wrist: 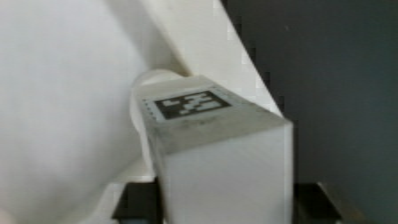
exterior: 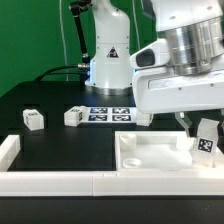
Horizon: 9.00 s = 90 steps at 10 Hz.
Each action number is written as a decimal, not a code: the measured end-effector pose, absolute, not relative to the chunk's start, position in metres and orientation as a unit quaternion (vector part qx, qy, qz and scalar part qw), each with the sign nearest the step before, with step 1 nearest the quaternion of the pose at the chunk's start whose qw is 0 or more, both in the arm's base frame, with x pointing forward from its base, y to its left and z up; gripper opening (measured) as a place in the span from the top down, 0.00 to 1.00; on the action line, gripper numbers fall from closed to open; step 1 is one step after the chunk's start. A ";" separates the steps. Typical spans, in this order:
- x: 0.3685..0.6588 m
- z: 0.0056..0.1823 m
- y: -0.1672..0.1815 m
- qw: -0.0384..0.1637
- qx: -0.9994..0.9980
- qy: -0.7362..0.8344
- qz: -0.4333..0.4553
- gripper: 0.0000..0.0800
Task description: Assemble square table
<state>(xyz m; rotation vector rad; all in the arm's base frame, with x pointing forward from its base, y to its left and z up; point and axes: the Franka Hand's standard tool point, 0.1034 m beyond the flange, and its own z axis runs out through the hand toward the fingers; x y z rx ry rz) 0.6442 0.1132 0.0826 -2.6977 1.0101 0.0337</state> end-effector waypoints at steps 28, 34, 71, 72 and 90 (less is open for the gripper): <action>0.617 0.073 0.123 0.073 -0.969 0.235 0.000 0.63; 0.620 0.072 0.125 0.126 -0.803 0.579 0.057 0.63; 0.629 0.071 0.116 0.096 -0.958 0.270 -0.004 0.19; 0.627 0.068 0.117 0.080 -0.981 0.178 -0.017 0.19; 0.624 0.064 0.122 0.116 -0.797 0.590 0.054 0.63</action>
Offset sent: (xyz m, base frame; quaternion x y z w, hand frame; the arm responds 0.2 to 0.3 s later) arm 0.0000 0.0000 0.0000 0.0000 0.0000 0.1938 0.9810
